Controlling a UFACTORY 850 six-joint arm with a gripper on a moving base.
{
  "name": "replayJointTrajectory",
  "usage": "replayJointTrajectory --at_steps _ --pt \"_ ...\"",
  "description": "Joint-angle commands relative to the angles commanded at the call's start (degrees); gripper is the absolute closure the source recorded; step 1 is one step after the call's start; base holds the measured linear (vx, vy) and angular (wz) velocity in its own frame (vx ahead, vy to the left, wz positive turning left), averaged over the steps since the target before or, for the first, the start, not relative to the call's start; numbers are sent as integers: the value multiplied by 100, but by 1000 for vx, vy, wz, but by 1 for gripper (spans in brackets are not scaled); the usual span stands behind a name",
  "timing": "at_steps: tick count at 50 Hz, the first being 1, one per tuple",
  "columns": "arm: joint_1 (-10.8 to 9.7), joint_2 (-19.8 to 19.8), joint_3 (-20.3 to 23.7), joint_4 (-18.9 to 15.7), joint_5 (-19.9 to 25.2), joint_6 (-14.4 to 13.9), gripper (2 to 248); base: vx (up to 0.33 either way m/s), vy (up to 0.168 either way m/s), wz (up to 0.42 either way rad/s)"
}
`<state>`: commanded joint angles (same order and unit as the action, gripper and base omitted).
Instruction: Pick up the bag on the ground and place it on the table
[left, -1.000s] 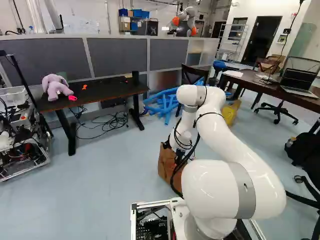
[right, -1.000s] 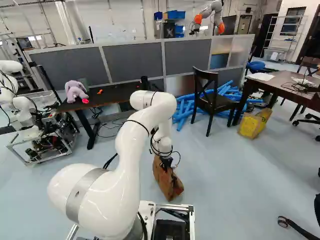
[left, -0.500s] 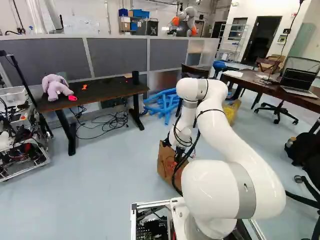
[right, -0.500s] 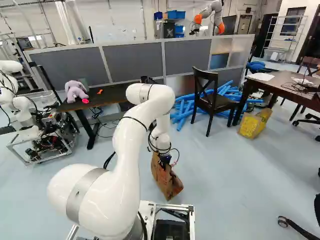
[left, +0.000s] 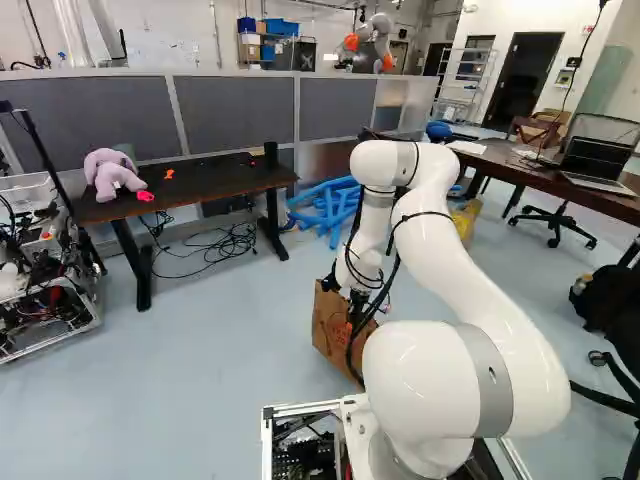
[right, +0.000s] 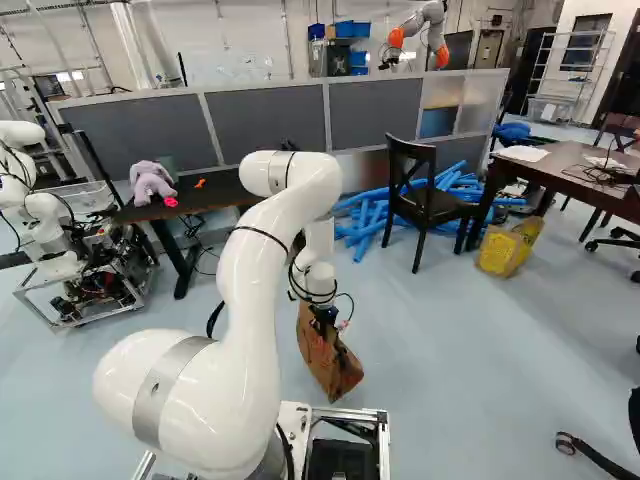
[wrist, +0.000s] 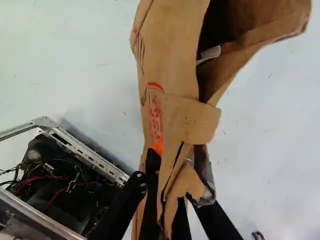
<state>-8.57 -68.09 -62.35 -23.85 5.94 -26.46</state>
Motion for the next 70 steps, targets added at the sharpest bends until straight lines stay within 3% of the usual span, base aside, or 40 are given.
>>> replayJointTrajectory --at_steps 27,70 --pt "281 665 671 362 0 0 229 0 0 0" --pt "914 1786 1696 1498 -8 0 229 0 0 0"
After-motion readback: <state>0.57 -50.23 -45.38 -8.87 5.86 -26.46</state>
